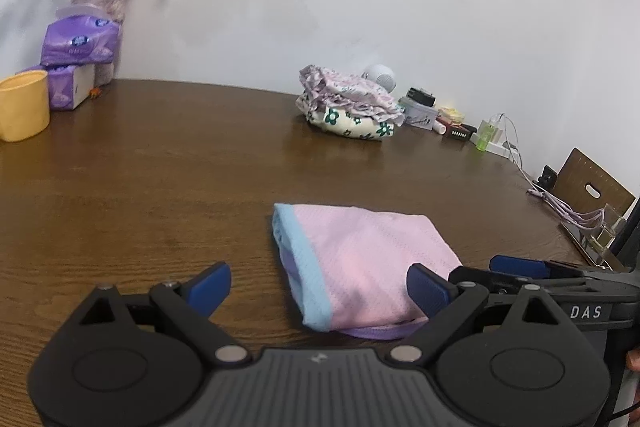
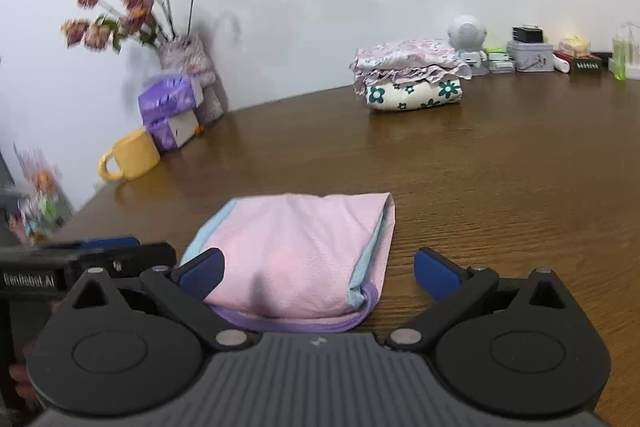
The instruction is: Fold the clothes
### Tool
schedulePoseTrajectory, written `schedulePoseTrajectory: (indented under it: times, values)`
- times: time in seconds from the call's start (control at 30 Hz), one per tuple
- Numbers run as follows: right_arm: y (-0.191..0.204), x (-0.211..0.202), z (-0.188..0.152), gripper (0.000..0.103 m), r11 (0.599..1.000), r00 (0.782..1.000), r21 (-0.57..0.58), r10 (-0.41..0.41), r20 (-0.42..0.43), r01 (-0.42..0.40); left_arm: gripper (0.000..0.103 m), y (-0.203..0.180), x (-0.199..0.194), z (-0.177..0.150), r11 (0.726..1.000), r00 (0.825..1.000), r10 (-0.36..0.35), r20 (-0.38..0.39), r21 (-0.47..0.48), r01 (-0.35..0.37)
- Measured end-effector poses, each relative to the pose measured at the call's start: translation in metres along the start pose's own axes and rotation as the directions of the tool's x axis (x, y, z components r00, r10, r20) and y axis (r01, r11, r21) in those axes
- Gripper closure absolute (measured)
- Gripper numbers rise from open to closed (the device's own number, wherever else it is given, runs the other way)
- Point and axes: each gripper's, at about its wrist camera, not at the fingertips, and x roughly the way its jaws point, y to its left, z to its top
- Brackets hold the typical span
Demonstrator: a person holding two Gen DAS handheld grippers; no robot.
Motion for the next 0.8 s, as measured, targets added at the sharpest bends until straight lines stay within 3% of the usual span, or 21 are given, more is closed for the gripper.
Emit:
schedulePoseTrajectory:
  times: [0.2, 0.4, 0.5, 0.57, 0.63, 0.67, 0.7, 0.73, 0.8]
  values:
    - [-0.020, 0.007, 0.004, 0.000, 0.992, 0.995, 0.082, 0.095, -0.022, -0.093, 0.012, 0.019, 0.019, 0.012, 0.993, 0.996, -0.040, -0.079, -0.113, 0.031]
    - [-0.041, 0.023, 0.012, 0.004, 0.985, 0.994, 0.157, 0.088, -0.061, -0.077, 0.027, 0.031, 0.053, 0.026, 0.981, 0.980, -0.093, -0.178, -0.187, 0.059]
    - [-0.048, 0.031, 0.014, 0.020, 0.975, 0.990, 0.203, 0.114, -0.086, -0.094, 0.031, 0.032, 0.066, 0.029, 0.976, 0.973, -0.114, -0.202, -0.207, 0.072]
    - [-0.052, 0.036, 0.013, 0.025, 0.968, 0.987, 0.233, 0.125, -0.104, -0.098, 0.032, 0.033, 0.071, 0.032, 0.976, 0.971, -0.118, -0.209, -0.203, 0.075]
    - [-0.053, 0.040, 0.012, 0.033, 0.965, 0.985, 0.241, 0.131, -0.109, -0.102, 0.038, 0.032, 0.078, 0.035, 0.978, 0.968, -0.122, -0.219, -0.193, 0.079]
    - [-0.053, 0.041, 0.012, 0.037, 0.964, 0.985, 0.246, 0.134, -0.111, -0.104, 0.048, 0.032, 0.081, 0.037, 0.979, 0.966, -0.121, -0.227, -0.189, 0.078]
    - [-0.055, 0.043, 0.011, 0.050, 0.956, 0.982, 0.269, 0.152, -0.113, -0.117, 0.062, 0.032, 0.085, 0.039, 0.978, 0.963, -0.128, -0.237, -0.191, 0.083]
    - [-0.058, 0.046, 0.010, 0.068, 0.945, 0.978, 0.297, 0.174, -0.115, -0.134, 0.068, 0.033, 0.090, 0.040, 0.975, 0.958, -0.142, -0.248, -0.204, 0.091]
    - [-0.066, 0.052, 0.004, 0.083, 0.909, 0.969, 0.380, 0.225, -0.106, -0.170, 0.076, 0.036, 0.094, 0.039, 0.966, 0.955, -0.163, -0.248, -0.236, 0.104]
